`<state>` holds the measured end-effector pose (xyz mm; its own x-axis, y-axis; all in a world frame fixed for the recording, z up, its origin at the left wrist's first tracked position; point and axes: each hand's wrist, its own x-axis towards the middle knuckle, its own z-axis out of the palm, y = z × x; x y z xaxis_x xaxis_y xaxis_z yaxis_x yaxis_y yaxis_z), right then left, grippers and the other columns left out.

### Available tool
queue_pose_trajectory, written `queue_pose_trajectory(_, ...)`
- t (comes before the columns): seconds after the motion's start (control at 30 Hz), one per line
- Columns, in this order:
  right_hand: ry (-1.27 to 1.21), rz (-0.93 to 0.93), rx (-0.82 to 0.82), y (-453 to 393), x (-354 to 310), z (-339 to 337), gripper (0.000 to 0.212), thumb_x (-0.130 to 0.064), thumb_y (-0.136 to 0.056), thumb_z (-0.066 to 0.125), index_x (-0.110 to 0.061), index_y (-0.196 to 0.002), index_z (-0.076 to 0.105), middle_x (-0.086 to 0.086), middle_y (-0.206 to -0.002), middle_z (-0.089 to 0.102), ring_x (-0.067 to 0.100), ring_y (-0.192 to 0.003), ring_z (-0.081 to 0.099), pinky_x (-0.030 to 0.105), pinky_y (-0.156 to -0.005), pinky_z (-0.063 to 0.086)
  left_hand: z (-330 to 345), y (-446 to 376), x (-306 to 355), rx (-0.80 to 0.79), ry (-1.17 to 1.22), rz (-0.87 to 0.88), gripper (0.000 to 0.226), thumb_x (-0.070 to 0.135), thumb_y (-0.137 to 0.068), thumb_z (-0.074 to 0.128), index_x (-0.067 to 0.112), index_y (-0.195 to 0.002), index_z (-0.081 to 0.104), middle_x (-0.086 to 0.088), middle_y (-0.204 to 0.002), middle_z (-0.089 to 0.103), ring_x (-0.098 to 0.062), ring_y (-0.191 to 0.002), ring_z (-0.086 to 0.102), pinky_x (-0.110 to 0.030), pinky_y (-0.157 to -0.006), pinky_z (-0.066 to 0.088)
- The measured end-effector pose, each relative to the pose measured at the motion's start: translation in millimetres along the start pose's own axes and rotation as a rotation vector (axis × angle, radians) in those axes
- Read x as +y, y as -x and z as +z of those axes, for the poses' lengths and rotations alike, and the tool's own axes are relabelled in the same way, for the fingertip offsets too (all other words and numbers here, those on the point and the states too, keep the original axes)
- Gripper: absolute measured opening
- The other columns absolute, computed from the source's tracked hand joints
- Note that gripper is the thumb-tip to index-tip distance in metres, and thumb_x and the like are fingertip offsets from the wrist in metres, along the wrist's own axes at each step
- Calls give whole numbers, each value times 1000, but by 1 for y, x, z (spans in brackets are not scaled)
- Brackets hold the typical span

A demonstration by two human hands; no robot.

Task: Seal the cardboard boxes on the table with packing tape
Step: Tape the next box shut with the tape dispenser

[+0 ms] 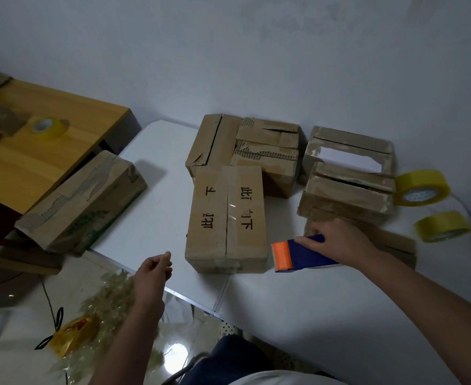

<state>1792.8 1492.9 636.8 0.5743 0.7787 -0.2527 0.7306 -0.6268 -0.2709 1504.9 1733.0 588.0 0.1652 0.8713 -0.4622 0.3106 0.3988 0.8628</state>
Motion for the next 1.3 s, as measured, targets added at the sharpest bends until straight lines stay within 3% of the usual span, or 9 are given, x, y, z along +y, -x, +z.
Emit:
queue_pose_trajectory(0.2,7,0,-32,-4,-2,4,46,-66,-90,46,-24,-97,63,-4,-94,68,10,-80,60,24,-66,47,4,-1,-5,-48,-105,-3,40,41,-89,69,4,-103,60,-9,-95,59,-21,-85,57,-32,-79,47)
queue_pose_trajectory(0.3,2,3,-50,-3,-5,8,45,-65,-90,45,-23,-95,61,-3,-94,67,9,-79,59,19,-59,40,10,-4,-8,-95,-222,-20,55,53,-79,75,11,-108,53,-7,-100,55,-23,-92,56,-39,-83,49)
queue_pose_trajectory(0.4,-18,13,-63,1,-11,10,44,-64,-91,44,-22,-93,59,-2,-91,66,9,-77,59,17,-55,36,11,-8,-6,-83,-285,-13,57,48,-79,78,12,-113,49,-5,-98,51,-22,-91,53,-39,-82,46)
queue_pose_trajectory(0.53,-79,34,-91,11,-28,29,41,-64,-92,41,-25,-90,55,-4,-86,64,7,-73,60,18,-60,43,-2,-26,4,-85,-325,26,60,48,-78,79,11,-115,49,-6,-99,53,-22,-92,54,-38,-82,45)
queue_pose_trajectory(0.7,-147,95,-17,23,-41,53,44,-65,-92,39,-23,-88,54,-4,-80,63,7,-69,59,19,-55,43,-8,-48,17,-136,-389,28,61,51,-78,77,14,-116,49,-7,-106,55,-23,-99,55,-32,-77,42)
queue_pose_trajectory(0.87,-176,84,18,28,-40,63,43,-65,-92,37,-25,-86,51,-4,-77,61,8,-66,57,19,-51,38,-10,-53,9,-156,-398,26,62,56,-77,76,14,-116,51,-5,-109,57,-25,-106,56,-39,-93,46)
queue_pose_trajectory(1.07,-171,83,30,27,-38,68,42,-64,-92,37,-25,-87,51,-5,-79,62,8,-68,58,18,-53,39,-13,-56,15,-197,-473,56,59,59,-76,75,17,-112,52,-2,-108,59,-23,-107,58,-35,-88,44)
queue_pose_trajectory(1.2,-165,88,29,29,-38,70,41,-63,-93,36,-25,-89,51,-4,-81,62,7,-69,58,16,-52,36,-16,-58,16,-219,-573,81,62,69,-74,68,21,-110,54,1,-110,61,-22,-102,60,-41,-92,48)
queue_pose_trajectory(1.3,-168,97,22,30,-38,71,41,-63,-93,36,-25,-89,51,-7,-78,58,7,-69,58,16,-52,36,-14,-56,19,-234,-668,116,73,76,-72,57,20,-119,54,3,-113,62,-22,-104,60,-41,-92,49)
